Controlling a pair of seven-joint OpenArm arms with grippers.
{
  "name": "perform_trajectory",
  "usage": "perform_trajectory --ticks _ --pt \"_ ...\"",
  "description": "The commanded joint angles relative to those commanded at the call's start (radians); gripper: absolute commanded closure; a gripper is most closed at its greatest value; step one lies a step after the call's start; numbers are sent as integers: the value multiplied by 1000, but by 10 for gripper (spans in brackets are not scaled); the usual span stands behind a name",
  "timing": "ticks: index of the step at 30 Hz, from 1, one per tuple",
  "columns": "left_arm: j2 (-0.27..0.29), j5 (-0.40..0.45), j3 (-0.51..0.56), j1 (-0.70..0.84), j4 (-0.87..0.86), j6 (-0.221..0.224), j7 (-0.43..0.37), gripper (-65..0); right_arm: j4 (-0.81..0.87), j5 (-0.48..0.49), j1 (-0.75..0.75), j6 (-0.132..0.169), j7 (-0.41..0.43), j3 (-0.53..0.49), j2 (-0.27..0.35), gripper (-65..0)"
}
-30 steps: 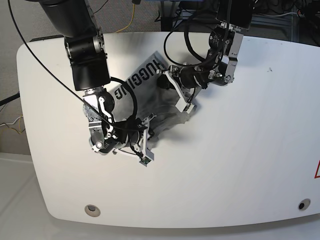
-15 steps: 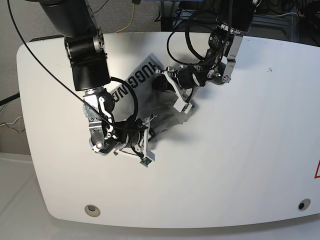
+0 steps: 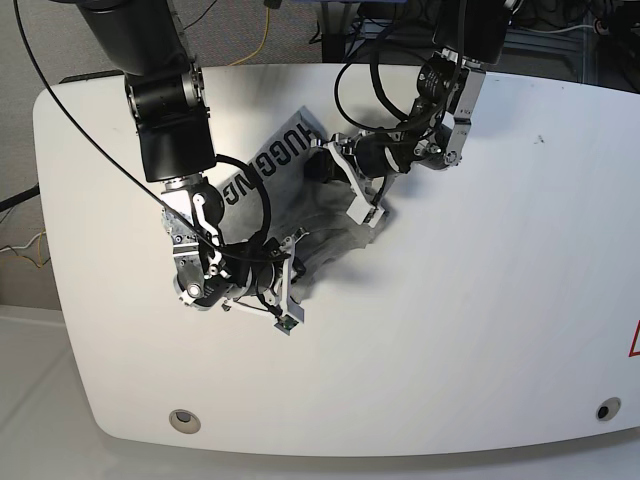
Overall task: Fold the T-shirt properly
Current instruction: 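Lower the bundle with both grippers and lay it flat, text side up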
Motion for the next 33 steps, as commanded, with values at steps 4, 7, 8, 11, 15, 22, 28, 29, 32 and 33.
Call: perform_trajectory --ticks 4,7,8,11,15,22,28,29,32,33 --pt "0 0 0 0 0 0 0 -18 -74 -81 -15 8 41 0 -8 -40" --pt "0 0 0 2 0 0 0 -18 -140 -115 -21 9 94 0 -11 -40" --pt "0 0 0 2 0 0 0 -18 -167 -121 -23 12 117 0 -18 -40" --pt "0 0 0 2 0 0 0 -18 -239 -130 -23 41 160 0 -26 -40" --pt "0 0 0 2 0 0 0 -18 -307 -130 -21 63 199 0 -29 -40" --pt "-2 0 -5 0 3 0 31 -18 -315 -129 -21 68 203 3 -20 -40" --pt "-32 0 -6 0 60 5 37 -18 -315 -129 -23 64 201 3 17 -40" --pt "-37 0 -6 0 68 5 37 -18 -315 -129 -23 64 201 3 18 -40" --pt "-41 0 -11 -2 83 6 37 -18 -315 -129 -31 64 196 3 40 -40" --pt "-43 0 -20 -3 84 6 37 -18 -315 -129 -34 64 193 3 48 -40"
